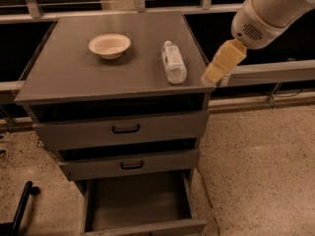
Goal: Place blue plastic bottle into bottom drawer
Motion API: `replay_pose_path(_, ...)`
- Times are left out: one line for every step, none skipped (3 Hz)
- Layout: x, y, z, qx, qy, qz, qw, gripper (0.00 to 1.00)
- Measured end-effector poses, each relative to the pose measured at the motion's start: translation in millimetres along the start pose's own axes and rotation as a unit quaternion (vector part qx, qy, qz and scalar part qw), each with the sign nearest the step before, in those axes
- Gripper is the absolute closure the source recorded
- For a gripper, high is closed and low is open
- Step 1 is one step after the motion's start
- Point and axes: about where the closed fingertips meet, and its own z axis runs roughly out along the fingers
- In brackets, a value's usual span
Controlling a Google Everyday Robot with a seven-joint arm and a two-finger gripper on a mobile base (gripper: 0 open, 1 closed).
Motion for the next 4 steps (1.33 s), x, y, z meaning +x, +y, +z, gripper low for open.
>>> replay_pose_path(0,-2,1,0.002,0.0,0.005,1.0,0.0)
replay_pose_path(-4,-18,15,0.025,0.005,0.051,0.9984,0.0)
replay_pose_path(-13,-58,49,0.06,0.009,0.124,0.9904,0.0)
replay_pose_path(-24,-94,81,0.086,0.009,0.207,0.9746,0.0)
